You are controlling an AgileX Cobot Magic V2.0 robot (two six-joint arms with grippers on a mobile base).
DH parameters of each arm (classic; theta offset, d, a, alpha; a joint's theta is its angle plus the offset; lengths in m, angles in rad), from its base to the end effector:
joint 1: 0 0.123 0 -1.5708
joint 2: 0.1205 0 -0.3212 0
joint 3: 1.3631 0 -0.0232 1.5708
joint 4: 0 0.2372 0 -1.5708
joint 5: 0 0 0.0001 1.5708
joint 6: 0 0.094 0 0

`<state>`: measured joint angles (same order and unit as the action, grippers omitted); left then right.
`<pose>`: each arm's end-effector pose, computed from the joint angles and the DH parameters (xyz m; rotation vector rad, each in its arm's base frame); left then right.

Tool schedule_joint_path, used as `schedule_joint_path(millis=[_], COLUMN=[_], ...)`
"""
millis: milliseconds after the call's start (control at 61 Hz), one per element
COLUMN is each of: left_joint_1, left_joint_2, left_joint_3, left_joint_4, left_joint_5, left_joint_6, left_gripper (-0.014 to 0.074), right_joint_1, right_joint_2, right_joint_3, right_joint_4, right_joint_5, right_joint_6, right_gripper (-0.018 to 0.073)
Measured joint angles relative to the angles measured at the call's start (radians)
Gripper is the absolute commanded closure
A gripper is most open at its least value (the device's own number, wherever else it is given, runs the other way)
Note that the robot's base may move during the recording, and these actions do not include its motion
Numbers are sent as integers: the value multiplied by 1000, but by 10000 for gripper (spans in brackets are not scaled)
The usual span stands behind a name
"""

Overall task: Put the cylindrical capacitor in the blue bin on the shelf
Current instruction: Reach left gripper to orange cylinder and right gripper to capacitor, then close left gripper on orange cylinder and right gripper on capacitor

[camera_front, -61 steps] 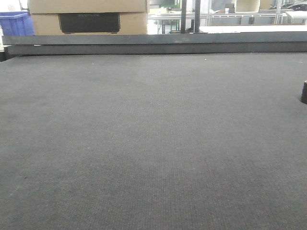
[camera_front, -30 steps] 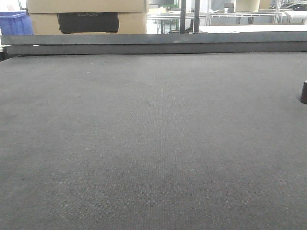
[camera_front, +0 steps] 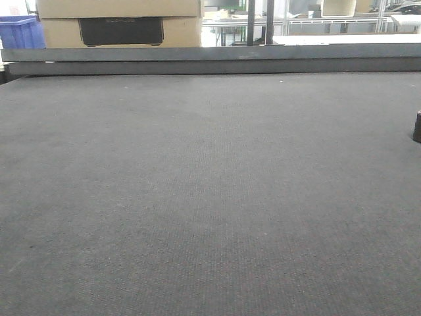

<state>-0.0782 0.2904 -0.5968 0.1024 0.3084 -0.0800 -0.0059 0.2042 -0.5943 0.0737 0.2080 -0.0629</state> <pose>0.0095 0.0022 0.3717 0.0460 1.4835 -0.0260 -0.0138 0.0015 0.3800 -0.0032 1.3010 0.0127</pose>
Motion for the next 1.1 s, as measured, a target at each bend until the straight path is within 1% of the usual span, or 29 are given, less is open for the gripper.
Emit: schedule_joint_path(millis=[66,115,148,197,246,361,476,541,623,738,787,919,968,1050,1099], left_joint_1=[0,0,0,-2,-9,-41,-57,-59,-59,-61,-61,-61,-61,-61,-61], left_joint_2=[45,86,108,133,150,169,171,171,171,171,171,171,171,171,171], left_joint_3=[-25,-33,-37,-37,-37,-37,-37,-37,-37,-37,-37,-37,-37,-37,-37], left_joint_4=[0,1,1,1,1,1,1,1,1,1,1,1,1,1,1], left_joint_5=[7,7,7,7,9,0,-25,-30,-36,-38,-38,-38,-38,-38,-40], left_joint_6=[0,0,0,0,0,0,0,0,0,0,0,0,0,0,0], left_gripper=[156,86,47,11,-6,-5,-5,-5,-5,-5,-5,-5,-5,-5,-5], right_joint_1=[0,0,0,0,0,0,0,0,0,0,0,-13,-18,-32,-38], right_joint_2=[63,109,141,186,235,357,479,545,651,799,870,1057,1139,1254,1306], right_joint_3=[-29,-36,-38,-38,-38,-23,49,104,182,243,248,248,243,218,197], right_joint_4=[0,0,0,0,0,0,-2,-2,-2,-2,-2,4,28,54,63], right_joint_5=[9,9,11,14,20,26,-42,-122,-272,-487,-566,-833,-927,-1025,-1055], right_joint_6=[0,0,0,0,0,0,0,0,0,0,0,0,0,0,0], right_gripper=[-15,-12,-11,-11,-11,-11,-11,-11,-11,-11,-11,-11,-11,-11,-11])
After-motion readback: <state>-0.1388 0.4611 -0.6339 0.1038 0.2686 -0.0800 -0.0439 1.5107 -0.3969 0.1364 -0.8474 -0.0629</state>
